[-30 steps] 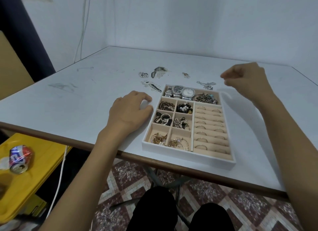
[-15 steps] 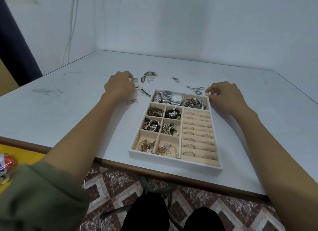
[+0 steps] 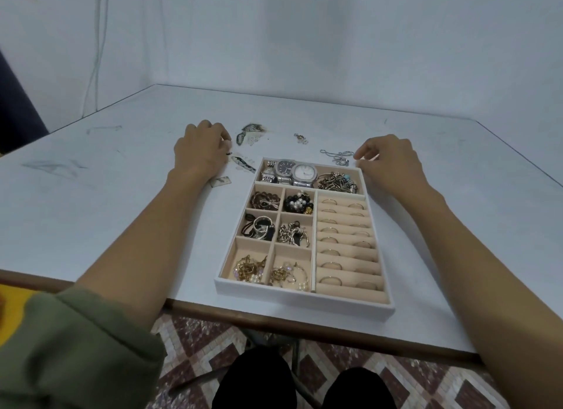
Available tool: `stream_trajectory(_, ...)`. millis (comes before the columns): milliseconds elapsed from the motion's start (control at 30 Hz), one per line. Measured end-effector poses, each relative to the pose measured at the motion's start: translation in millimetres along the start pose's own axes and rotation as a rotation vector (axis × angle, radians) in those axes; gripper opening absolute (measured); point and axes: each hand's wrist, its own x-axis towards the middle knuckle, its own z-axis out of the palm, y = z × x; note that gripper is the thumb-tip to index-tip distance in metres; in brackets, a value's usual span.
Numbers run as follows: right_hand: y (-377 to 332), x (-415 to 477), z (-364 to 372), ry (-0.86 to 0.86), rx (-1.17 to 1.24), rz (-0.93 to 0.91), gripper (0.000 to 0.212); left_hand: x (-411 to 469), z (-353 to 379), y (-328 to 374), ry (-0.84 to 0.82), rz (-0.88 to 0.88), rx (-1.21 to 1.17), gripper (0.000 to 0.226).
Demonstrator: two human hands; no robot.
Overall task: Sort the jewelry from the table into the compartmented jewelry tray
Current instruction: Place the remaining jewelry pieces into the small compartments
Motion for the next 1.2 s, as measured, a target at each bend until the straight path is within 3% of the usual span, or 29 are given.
stream_trajectory(133,-15.7,7.6,-7.8,0.106,0.06,0.04,0.021,3.1,3.1,-0.9,-0.001,-0.004,-0.018,0.025)
stream_trajectory(233,-30.8,24.4,-6.9,0.083,0.031,0.034,0.022,4.5,4.4,-0.9,-0.005,0.001,-0.013,0.027)
stream_trajectory(333,-44.0,52.1,8.0,-0.065,-0.04,-0.031,0.02,5.1,4.9,-1.7,0.037,-0.005,-0.075,0.024)
stream_trajectory(433,-57.6,69.2,32.0,-0.26,-0.131,-0.129,0.031,6.4,6.5,-2.3,0.04,-0.001,-0.1,0.02)
stream_trajectory(500,-65.7,73.9,49.9,-0.298,-0.23,-0.196,0.037,7.7,7.7,-4.1,0.041,0.017,-0.104,0.017)
stream_trajectory(633,-76.1,79.3,75.3,-0.247,-0.391,-0.273,0.034,7.6,9.3,-5.3,0.054,0.022,-0.111,0.017)
stream_trajectory(800,-84.4,76.3,74.2,-0.145,-0.38,-0.264,0.028,6.7,10.0,-7.1,0.083,0.013,-0.171,0.016)
stream_trajectory(1033,-77.1,72.3,63.2,-0.171,-0.177,-0.253,0.028,6.5,7.6,-5.4,0.071,0.004,-0.183,0.019)
stream_trajectory(1200,-66.0,66.2,27.8,-0.117,0.452,-0.016,0.026,7.6,7.3,-5.6,0.061,-0.008,-0.183,0.019)
